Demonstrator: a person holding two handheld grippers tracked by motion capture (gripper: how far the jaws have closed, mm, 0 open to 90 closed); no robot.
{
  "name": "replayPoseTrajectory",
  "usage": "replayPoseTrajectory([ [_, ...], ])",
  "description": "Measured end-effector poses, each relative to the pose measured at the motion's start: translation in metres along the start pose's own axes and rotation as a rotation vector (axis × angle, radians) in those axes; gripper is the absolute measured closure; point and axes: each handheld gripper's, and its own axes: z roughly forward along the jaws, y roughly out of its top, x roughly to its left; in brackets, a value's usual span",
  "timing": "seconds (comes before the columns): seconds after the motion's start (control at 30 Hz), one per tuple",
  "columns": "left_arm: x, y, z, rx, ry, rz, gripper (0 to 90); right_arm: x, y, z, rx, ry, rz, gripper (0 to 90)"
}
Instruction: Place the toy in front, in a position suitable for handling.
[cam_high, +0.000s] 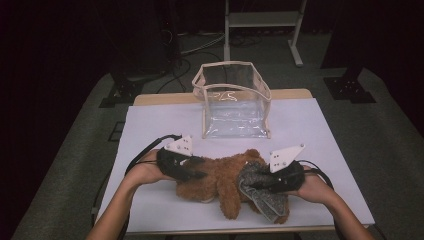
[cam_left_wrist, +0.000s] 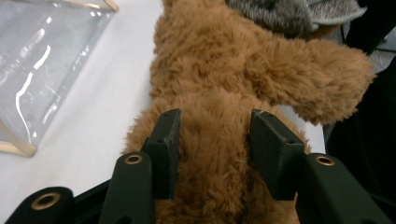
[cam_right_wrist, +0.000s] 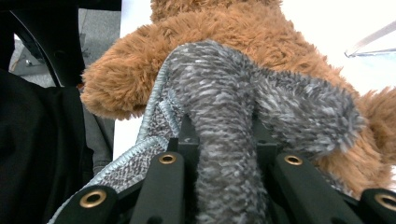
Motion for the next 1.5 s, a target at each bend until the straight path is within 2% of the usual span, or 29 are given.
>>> replayPoseTrajectory([
  [0.23,-0.007,-0.006,0.009,0.008,-0.009,-0.003,59.7,-0.001,0.009,-0.005,0.023,-0.014,-0.028,72.1],
  [0.37,-0.014,-0.002,0.012,0.015,-0.016,0.026,60.2,-0.002,0.020,-0.010,0.011,-0.043,-0.043,72.0],
  [0.53,-0.027,0.006,0.024,-0.004,-0.037,0.061,60.2,-0.004,0.032,-0.009,-0.012,-0.056,-0.064,71.9],
  [0.6,-0.031,0.009,0.028,-0.002,-0.040,0.082,60.3,-0.004,0.033,-0.007,-0.012,-0.051,-0.062,71.8],
  [0.9,-0.040,0.011,0.030,0.013,-0.030,0.110,60.7,-0.002,0.035,-0.005,-0.018,-0.056,-0.074,71.7],
  [0.97,-0.041,0.010,0.029,0.011,-0.025,0.109,60.6,-0.005,0.036,-0.003,-0.025,-0.053,-0.071,71.7],
  [1.07,-0.039,0.010,0.024,0.003,-0.019,0.105,58.1,-0.007,0.031,0.004,0.008,-0.042,-0.057,72.1],
  [1.17,-0.037,0.011,0.016,-0.014,-0.020,0.103,53.5,-0.003,0.025,0.007,0.026,-0.032,-0.049,72.6],
  [1.23,-0.036,0.011,0.011,-0.021,-0.025,0.108,53.2,0.000,0.022,0.007,0.020,-0.029,-0.050,72.7],
  [1.33,-0.035,0.011,0.002,-0.018,-0.009,0.116,52.8,0.001,0.020,0.007,0.020,-0.027,-0.047,72.9],
  [1.43,-0.031,0.007,-0.008,-0.016,0.003,0.106,52.2,0.002,0.019,0.007,0.022,-0.026,-0.044,72.9],
  [1.5,-0.027,0.002,-0.014,-0.010,0.010,0.084,51.5,0.003,0.019,0.007,0.023,-0.024,-0.042,72.9],
])
